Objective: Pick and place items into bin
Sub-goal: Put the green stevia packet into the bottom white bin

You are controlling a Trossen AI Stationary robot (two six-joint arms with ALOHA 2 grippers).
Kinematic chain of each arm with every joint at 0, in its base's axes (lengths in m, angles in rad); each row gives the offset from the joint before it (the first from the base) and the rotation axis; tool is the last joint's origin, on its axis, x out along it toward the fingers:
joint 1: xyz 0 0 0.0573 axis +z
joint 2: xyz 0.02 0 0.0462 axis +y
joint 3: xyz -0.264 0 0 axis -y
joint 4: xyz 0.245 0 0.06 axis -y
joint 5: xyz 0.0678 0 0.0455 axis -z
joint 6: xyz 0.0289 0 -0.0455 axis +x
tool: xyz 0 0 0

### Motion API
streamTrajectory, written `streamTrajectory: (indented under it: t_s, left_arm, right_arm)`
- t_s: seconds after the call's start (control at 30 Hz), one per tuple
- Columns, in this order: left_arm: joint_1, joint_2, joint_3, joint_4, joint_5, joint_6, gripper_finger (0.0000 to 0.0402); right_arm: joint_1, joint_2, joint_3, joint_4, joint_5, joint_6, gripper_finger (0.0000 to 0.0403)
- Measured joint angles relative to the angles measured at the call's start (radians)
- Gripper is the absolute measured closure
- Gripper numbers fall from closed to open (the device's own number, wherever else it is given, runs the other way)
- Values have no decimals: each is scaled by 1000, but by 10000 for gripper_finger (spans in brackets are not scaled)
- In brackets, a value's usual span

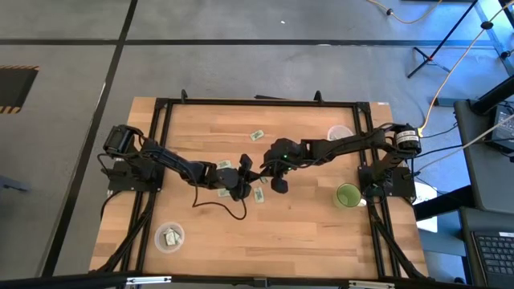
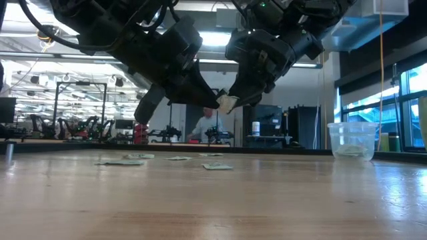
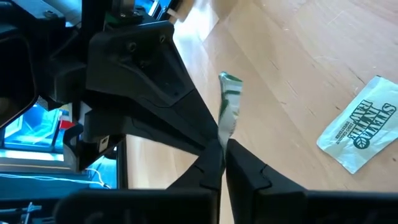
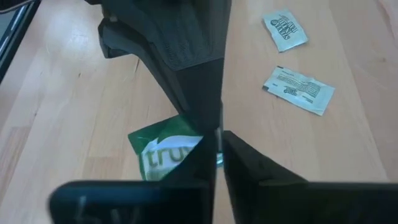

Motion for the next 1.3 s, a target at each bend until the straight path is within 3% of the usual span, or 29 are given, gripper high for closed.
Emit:
streamTrajectory:
  t_s: [0.2, 0.33, 0.5, 0.6, 0.7, 0.83, 1.03, 1.2, 1.3]
  left_arm:
    - [-5, 0, 0, 1, 7, -4, 398]
    - [-16, -2, -1, -13, 2, -32, 397]
    - [-40, -46, -2, -128, -49, -159, 398]
    - [-59, -109, -2, -217, -100, -283, 397]
    - [-79, -213, -2, -301, -87, -459, 398]
    - [-97, -382, -2, -456, 24, -734, 395]
    - [-125, -587, -1, -648, 370, -985, 395]
    - [-183, -667, -1, -692, 634, -1264, 395]
    - [-237, -681, -1, -740, 676, -1382, 396]
  right_arm:
    - [-1, 0, 0, -4, 13, -2, 287]
    - [0, -35, 5, -25, 80, 1, 247]
    - [-2, -133, 5, -102, 105, 5, 227]
    - [-2, -196, 5, -146, 106, 4, 225]
    - [-1, -217, 4, -186, 106, 0, 224]
    - [-1, -219, 3, -188, 107, -23, 224]
    - [-2, -214, 3, -213, 109, -52, 224]
    - [-2, -214, 3, -214, 109, -53, 224]
    - [-2, -213, 3, -215, 117, -55, 224]
